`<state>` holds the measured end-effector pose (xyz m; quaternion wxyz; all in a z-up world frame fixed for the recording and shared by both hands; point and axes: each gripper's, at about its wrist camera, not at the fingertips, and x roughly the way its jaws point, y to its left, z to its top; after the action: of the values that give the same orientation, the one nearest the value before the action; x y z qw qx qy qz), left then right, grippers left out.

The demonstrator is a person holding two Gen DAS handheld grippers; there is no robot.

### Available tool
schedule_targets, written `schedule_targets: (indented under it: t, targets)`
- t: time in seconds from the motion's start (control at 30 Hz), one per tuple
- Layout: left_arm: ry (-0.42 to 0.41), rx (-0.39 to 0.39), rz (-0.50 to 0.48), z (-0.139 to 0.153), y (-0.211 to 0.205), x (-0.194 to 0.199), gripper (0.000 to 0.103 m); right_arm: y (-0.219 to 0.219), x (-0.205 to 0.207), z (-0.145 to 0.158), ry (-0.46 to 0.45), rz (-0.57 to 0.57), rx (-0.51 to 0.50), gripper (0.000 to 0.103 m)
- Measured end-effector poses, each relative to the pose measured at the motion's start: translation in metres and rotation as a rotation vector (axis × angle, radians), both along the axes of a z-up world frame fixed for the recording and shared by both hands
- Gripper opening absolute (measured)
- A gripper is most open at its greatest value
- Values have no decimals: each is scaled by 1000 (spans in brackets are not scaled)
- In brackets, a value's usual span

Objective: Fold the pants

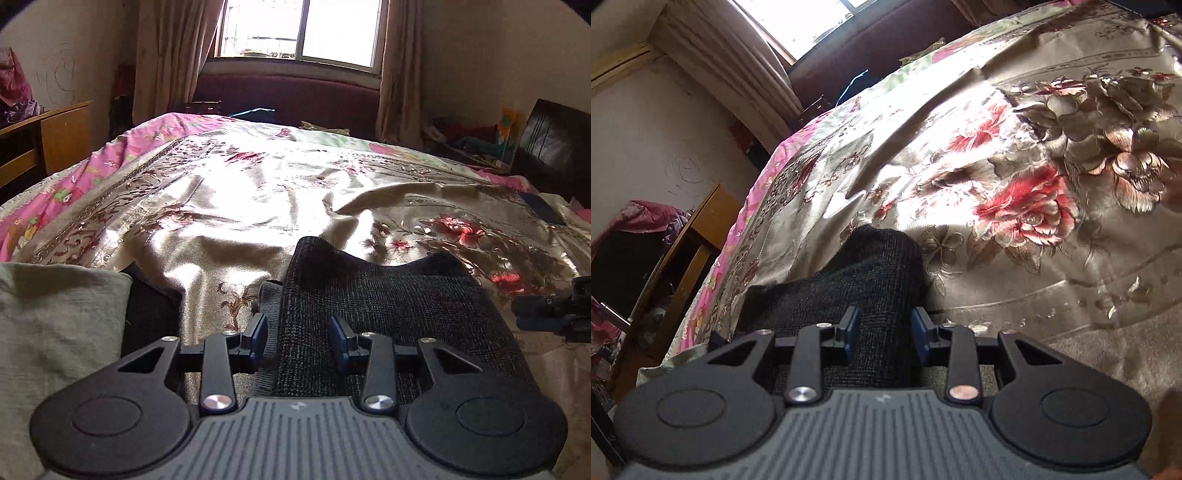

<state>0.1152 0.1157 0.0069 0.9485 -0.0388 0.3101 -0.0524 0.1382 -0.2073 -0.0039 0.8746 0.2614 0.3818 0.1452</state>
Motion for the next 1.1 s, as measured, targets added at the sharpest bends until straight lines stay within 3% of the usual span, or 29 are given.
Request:
schedule_targets:
  t: [0.07,0.13,0.27,0.33,0.47,0.57,0.7,0.83,0.93,1.03,1.1]
  targets:
    - [33,59,-9,-6,-8,-3,54,5,-1,-18,54,22,38,39]
    - [40,84,-7,-7,-10,-4,58,5,-1,-36,113,41,143,41]
    - [52,102,-32,10,-6,-5,58,-3,0,-34,110,88,172,44]
    - [90,91,-53,10,-3,0,59,-8,-1,-37,117,98,210,45]
    - [136,-1,-57,5,7,10,60,-6,2,-39,102,126,210,47]
    - [160,-32,-61,-4,7,17,68,2,10,-42,95,137,198,49]
    - [157,-50,-43,-13,12,22,92,20,11,-40,54,171,143,59]
    - [171,-112,-37,-19,24,25,99,26,13,-41,35,187,135,60]
    - [181,-110,-36,-20,19,26,100,26,15,-42,29,199,135,59]
    - [183,-96,-92,-18,3,20,93,27,13,-41,18,208,111,50]
    - [169,-46,-89,-16,-8,15,93,21,13,-41,38,200,130,43]
